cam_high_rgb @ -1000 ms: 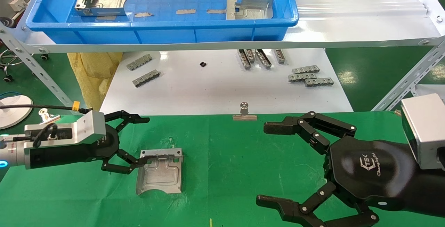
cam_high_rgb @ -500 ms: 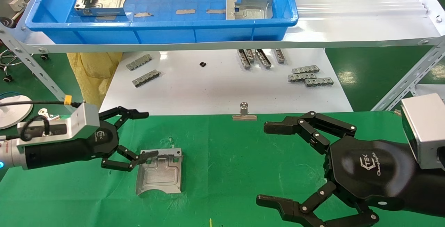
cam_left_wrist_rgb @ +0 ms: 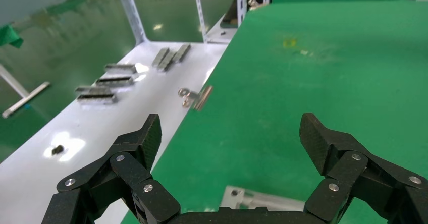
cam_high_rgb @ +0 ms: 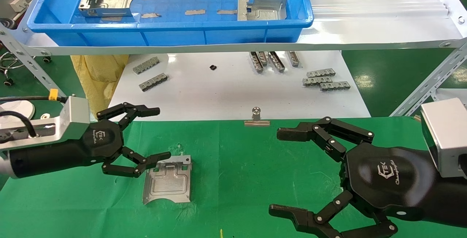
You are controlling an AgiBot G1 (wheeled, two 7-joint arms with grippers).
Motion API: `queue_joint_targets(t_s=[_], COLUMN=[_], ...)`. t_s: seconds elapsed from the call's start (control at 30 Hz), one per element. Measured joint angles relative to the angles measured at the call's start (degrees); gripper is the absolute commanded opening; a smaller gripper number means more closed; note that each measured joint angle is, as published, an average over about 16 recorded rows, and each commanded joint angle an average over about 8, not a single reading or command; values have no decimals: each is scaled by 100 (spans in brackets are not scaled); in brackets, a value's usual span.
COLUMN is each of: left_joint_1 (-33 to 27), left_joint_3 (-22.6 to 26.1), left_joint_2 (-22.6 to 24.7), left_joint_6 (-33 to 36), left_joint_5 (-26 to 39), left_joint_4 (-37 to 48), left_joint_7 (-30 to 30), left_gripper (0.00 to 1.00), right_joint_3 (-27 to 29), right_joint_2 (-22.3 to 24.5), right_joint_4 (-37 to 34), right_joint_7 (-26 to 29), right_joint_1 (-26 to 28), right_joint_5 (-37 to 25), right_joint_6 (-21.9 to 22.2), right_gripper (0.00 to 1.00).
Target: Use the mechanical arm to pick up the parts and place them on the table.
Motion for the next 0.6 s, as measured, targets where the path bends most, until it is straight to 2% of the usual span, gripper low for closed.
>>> queue_joint_targets(t_s=[0.6], left_joint_1=[1002], left_joint_3=[-742], left_joint_2=[-620], left_joint_6=[-159], left_joint_5=[-681], left_joint_4=[-2313], left_joint_7=[-1645], left_gripper=[100], right_joint_3=[-1], right_joint_2=[0], right_joint_4=[0], right_joint_7=[0], right_joint_1=[0], right_joint_5=[1], right_joint_6=[0], right_gripper=[100])
